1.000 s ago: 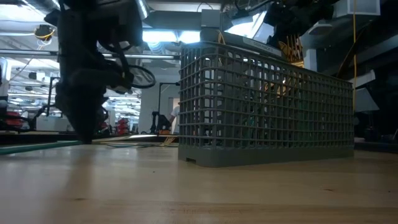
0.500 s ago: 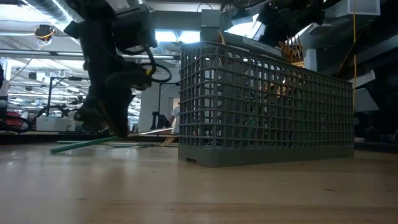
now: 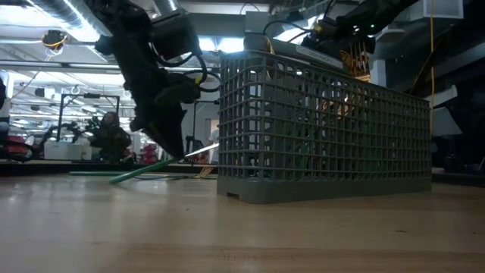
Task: Sort silverware
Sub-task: Put the gold knife into the gray silverware organizer
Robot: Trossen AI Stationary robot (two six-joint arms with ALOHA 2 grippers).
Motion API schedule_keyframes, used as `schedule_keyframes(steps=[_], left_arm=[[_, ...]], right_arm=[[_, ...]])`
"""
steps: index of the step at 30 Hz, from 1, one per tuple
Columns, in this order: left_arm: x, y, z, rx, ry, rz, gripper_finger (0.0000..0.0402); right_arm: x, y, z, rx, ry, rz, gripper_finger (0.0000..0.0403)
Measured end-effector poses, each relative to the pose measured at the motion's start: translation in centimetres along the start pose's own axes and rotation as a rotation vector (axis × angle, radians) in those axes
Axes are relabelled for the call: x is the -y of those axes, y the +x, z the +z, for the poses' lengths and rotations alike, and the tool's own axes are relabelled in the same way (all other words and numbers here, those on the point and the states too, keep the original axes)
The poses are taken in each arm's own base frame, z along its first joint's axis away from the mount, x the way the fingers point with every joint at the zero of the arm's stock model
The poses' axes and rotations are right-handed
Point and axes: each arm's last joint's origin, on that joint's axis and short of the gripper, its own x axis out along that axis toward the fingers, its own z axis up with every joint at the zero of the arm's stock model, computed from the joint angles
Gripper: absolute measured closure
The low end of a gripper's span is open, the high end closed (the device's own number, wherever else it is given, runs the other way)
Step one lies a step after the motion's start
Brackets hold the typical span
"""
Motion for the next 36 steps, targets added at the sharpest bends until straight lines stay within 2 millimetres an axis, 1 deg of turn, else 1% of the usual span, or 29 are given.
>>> schedule_keyframes(steps=[12, 23, 36], left_arm=[[-1.0, 0.2, 2.2, 0.135, 0.016, -0.035, 0.0371], [-0.9, 0.1, 3.6, 0.262, 0.058, -0.068, 0.0371], [-1.9, -0.1, 5.3, 0.380, 0.046, -0.072, 0.0371]], right_arm=[[-0.7, -1.3, 0.6, 0.042, -0.049, -0.018, 0.0288], [-0.7, -1.4, 0.6, 0.042, -0.048, -0.016, 0.0288], [-0.7, -1.4, 0.6, 0.044, -0.048, -0.012, 0.0288]])
